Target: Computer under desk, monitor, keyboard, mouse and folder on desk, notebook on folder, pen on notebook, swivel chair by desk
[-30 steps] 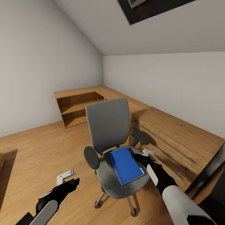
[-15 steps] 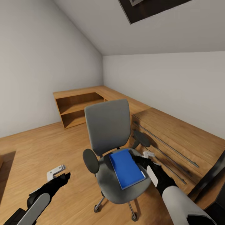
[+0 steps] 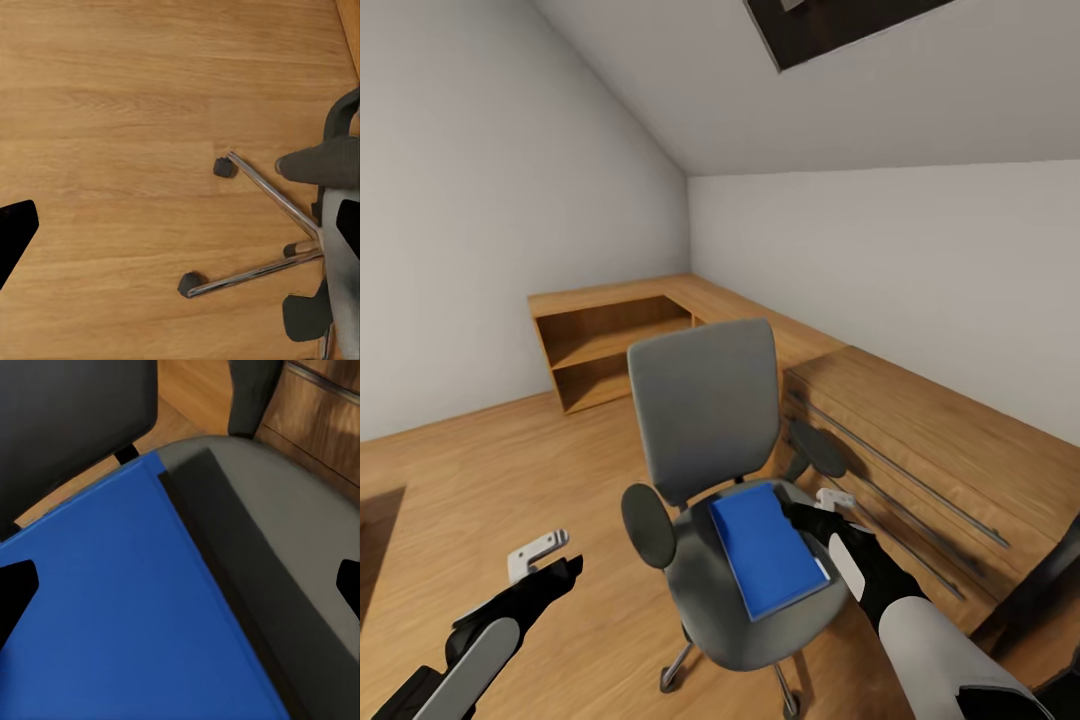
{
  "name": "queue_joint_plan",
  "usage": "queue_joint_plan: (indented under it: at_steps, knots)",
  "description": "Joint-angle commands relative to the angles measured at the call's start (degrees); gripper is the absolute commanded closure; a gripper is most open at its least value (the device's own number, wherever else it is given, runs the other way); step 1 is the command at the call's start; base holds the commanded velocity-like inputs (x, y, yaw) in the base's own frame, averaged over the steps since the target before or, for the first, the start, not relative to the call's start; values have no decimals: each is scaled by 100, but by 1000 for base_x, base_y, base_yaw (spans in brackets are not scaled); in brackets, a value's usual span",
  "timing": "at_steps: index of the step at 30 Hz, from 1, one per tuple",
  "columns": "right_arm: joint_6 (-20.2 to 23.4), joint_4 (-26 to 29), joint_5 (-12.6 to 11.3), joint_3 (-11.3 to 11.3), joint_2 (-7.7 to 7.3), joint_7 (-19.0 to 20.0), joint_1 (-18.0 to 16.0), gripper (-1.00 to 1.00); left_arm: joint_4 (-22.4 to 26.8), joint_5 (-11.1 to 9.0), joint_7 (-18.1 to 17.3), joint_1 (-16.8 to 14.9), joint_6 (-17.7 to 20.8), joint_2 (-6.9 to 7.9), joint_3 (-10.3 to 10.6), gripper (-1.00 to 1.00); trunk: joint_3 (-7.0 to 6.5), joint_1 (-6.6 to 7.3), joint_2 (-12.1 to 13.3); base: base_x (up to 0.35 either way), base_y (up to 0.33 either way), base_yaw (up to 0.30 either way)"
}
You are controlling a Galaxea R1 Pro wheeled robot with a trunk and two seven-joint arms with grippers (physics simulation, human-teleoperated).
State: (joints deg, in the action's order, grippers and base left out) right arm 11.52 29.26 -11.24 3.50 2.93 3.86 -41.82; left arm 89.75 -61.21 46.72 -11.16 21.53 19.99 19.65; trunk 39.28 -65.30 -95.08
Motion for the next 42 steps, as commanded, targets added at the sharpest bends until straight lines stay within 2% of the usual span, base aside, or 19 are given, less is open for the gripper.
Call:
queue_joint_plan:
  at_steps: [1,19,24,28,30,32,38,42]
  knots:
    - [34,9,-28,37,6,27,-2,-100,4,-29,40,-4,14,5,8,-100,6,-2,-3,131,0,0]
    - [117,5,-30,28,18,37,-2,-100,10,-5,47,-4,31,5,-23,-100,6,-2,-3,81,0,0]
    - [196,57,-37,29,27,44,-2,-100,23,2,48,-5,27,9,-46,-100,95,-112,-203,1,0,0]
    - [66,-35,-55,27,66,63,-132,-100,-108,129,-81,112,-102,-121,-176,-100,95,-111,-202,0,0,0]
    - [35,24,-54,34,84,41,-125,-100,-147,194,-146,74,-125,-185,-240,-100,95,-111,-202,0,0,0]
    - [100,82,-59,36,68,27,-120,-100,-81,127,-122,51,-61,-214,-237,-100,131,-155,-282,0,0,0]
    - [163,114,-66,45,45,19,-116,-100,112,-69,71,37,132,-143,-155,-100,238,-287,-523,0,0,0]
    - [172,122,-70,50,48,19,-116,-100,241,-99,199,36,182,-131,-151,-100,310,-374,-683,0,0,0]
